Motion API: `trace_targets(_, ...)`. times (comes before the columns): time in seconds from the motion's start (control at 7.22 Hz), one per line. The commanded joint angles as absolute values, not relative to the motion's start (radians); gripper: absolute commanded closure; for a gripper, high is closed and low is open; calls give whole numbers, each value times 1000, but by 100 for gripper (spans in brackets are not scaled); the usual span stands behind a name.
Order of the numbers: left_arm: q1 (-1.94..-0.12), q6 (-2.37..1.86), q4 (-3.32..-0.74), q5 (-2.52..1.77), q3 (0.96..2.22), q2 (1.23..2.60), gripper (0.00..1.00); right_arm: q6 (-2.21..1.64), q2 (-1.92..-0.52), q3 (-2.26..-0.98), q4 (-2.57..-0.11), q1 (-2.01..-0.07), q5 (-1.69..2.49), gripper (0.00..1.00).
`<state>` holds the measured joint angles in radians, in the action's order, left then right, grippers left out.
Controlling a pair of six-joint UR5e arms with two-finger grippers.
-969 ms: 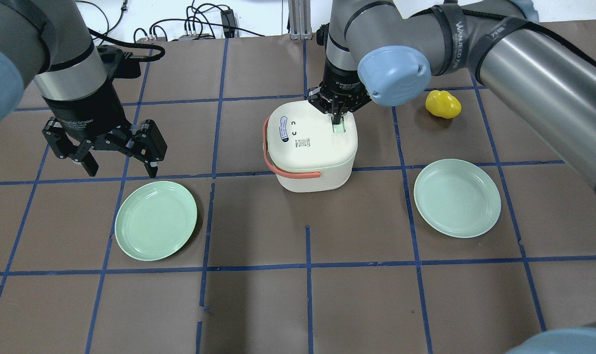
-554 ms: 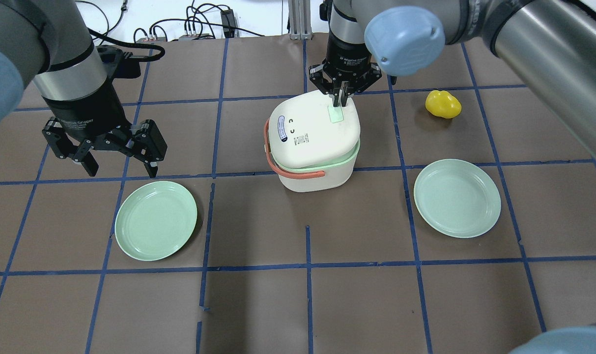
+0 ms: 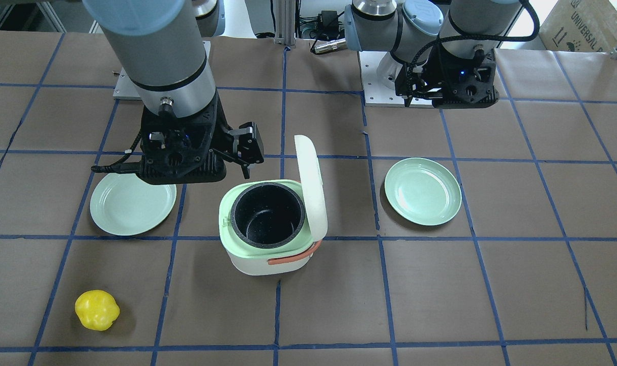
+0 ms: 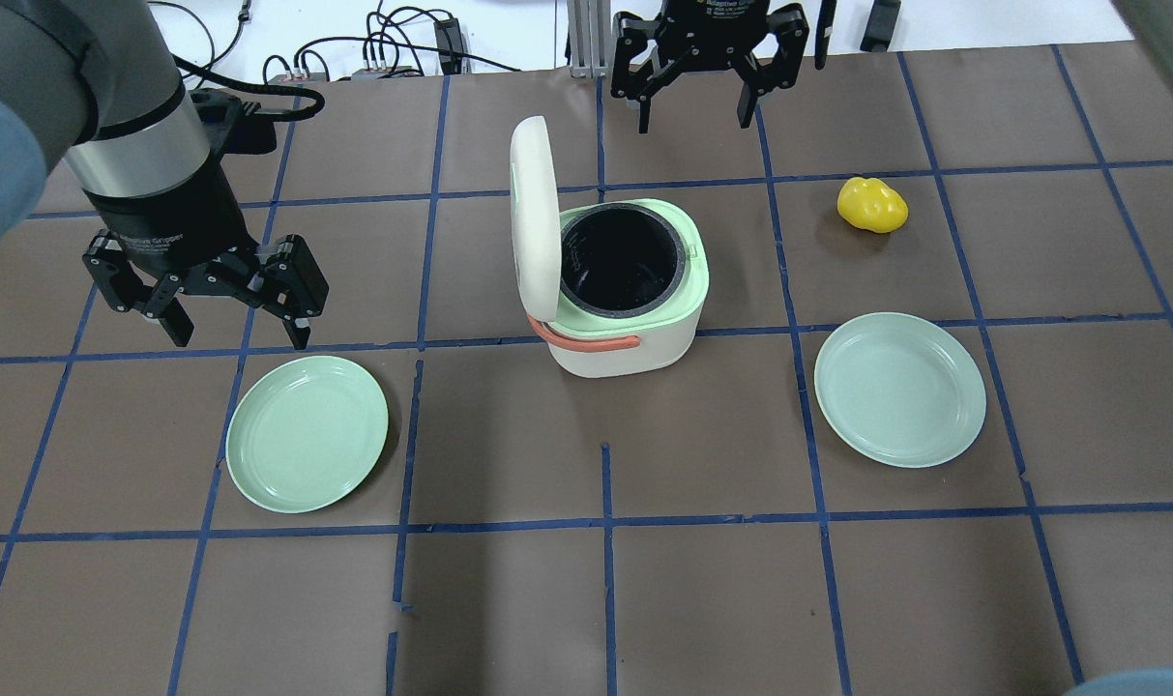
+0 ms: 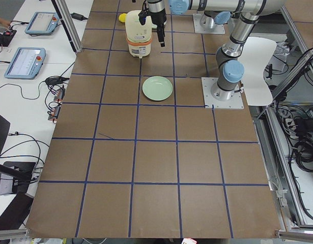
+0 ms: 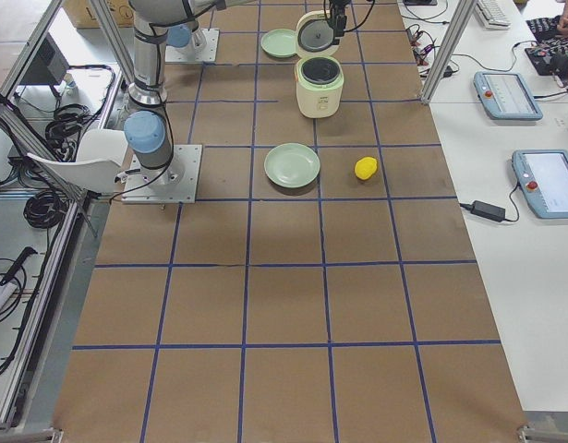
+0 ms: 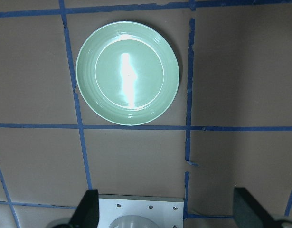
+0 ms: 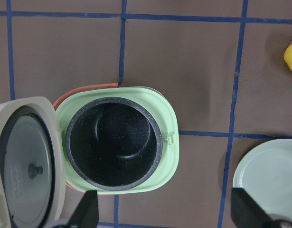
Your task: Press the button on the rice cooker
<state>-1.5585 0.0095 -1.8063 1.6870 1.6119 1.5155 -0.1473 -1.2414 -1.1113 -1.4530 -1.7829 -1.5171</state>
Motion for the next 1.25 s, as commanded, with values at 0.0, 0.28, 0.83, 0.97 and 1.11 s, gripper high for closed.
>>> trace_targets(0.0,-1559,9,-1805,1687,1612,1516,0,-37,-1316,-1115,-1380,-1723,-1520,0)
trace_targets(0.28,-1559,9,-1806,1686,1612,1516,0,-8,-1362,-1133,-1297,-1695,-1523,0)
trace_targets(0.83,-1559,9,-1806,1686,1612,1516,0,-5,-1577,-1469,-1352,-1611,-1519,0)
trace_targets(0.97,-1559,9,-1805,1686,1612,1516,0,8,-1581,-1470,-1368,-1550,-1506,0)
trace_targets(1.11,-1559,9,-1807,1687,1612,1516,0,9,-1582,-1467,-1376,-1545,-1503,0)
